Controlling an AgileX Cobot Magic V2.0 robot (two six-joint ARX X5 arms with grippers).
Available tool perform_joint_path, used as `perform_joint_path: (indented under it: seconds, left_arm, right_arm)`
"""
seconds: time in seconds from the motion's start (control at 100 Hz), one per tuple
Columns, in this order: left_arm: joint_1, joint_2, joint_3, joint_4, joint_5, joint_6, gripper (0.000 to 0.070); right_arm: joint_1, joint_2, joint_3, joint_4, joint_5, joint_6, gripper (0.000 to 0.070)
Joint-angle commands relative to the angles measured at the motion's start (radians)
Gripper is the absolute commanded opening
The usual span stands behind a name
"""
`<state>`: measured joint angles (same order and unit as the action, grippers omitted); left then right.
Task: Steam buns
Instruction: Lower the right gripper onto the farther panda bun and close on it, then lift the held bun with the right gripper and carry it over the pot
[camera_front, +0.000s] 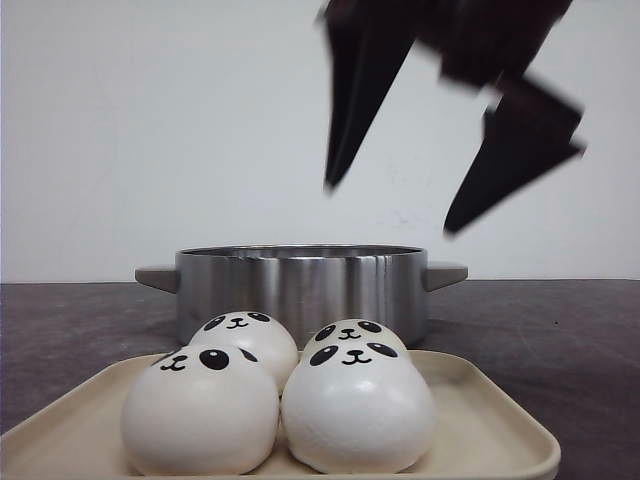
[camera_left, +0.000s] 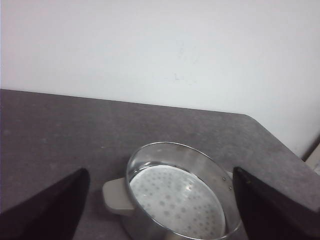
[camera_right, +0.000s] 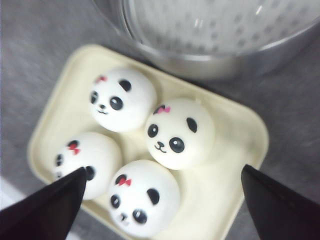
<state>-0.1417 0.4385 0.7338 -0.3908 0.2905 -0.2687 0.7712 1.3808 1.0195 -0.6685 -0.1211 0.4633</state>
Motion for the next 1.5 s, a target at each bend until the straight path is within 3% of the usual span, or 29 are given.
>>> perform_joint_path:
  seconds: [0.0,0.24,0.36,0.52,0.59,0.66,0.8,1.07,1.3,1.49]
  left_arm:
    - [-0.008,0.005,0.010,0.010,-0.002,0.013,0.0556]
    - [-0.044,0.005,0.010,0.010,-0.002,-0.005,0.0556]
    - [-0.061,0.005,0.010,0.010,-0.002,-0.005,0.0556]
    - [-0.082,0.005,0.010,0.010,-0.002,-0.005,0.0556]
    - [-0.086,0.005,0.010,0.009,-0.003,-0.005,0.0556]
    - [-0.090,0.005,0.010,0.010,-0.006,-0.005,0.0556]
    - [-0.093,0.005,0.010,0.010,-0.011,-0.005,0.0556]
    - [-0.093,0.006,0.010,0.010,-0.011,-0.005,0.0556]
    - [-0.093,0.006,0.010,0.019,-0.033,-0.005,0.0556]
    - [-0.093,0.010,0.010,0.018,-0.037,-0.004,0.0556]
  right_arm:
    - [0.007,0.071,0.018,0.018,0.010,0.039,0.0601]
    - [0.006,0.236,0.018,0.099,0.008,0.063,0.0577]
    - [0.006,0.283,0.018,0.126,0.006,0.081,0.0482]
    - [0.006,0.325,0.018,0.146,0.006,0.106,0.0441]
    - [0.004,0.336,0.018,0.145,0.007,0.113,0.0288]
    - [0.004,0.344,0.018,0.143,0.009,0.113,0.0000]
    - [0.010,0.329,0.023,0.151,0.021,0.113,0.0006]
    - [0.038,0.117,0.209,0.042,-0.085,0.049,0.0006]
    - [-0.005,0.112,0.485,-0.010,0.060,-0.080,0.0006]
    - [-0.084,0.223,0.561,0.004,0.085,-0.143,0.0006]
